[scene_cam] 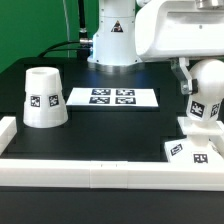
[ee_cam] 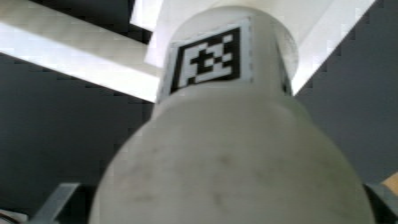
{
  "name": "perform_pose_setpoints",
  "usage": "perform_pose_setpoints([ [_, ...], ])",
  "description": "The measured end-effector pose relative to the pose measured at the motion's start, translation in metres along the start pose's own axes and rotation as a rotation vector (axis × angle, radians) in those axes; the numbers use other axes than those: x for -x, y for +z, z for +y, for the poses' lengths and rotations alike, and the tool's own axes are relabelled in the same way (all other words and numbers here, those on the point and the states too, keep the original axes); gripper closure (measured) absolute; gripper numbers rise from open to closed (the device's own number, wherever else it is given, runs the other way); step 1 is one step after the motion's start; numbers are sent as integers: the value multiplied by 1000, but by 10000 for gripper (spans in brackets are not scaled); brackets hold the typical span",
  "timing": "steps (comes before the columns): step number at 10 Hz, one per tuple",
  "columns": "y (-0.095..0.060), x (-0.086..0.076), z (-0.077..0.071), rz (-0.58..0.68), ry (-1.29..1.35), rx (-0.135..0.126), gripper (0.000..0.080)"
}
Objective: Assemble lamp
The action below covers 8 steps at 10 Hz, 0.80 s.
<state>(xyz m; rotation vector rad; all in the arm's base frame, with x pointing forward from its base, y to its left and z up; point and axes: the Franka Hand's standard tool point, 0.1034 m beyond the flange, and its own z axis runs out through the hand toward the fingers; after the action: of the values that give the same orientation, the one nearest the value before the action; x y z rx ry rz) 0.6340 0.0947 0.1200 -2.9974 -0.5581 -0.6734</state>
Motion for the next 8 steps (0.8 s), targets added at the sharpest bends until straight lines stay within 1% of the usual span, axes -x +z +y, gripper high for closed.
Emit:
perform_pose_setpoints([
  [1, 0, 0, 0, 0, 0, 0, 131],
  [2, 0, 0, 0, -1, 0, 0, 109],
  [4, -3, 1, 3, -11, 3, -1, 101],
  [5, -8, -1, 4, -17, 4, -2, 101],
  [6, -15, -3, 5, -27, 2, -4, 101],
  [8, -31, -10, 13, -61, 1, -9, 101],
])
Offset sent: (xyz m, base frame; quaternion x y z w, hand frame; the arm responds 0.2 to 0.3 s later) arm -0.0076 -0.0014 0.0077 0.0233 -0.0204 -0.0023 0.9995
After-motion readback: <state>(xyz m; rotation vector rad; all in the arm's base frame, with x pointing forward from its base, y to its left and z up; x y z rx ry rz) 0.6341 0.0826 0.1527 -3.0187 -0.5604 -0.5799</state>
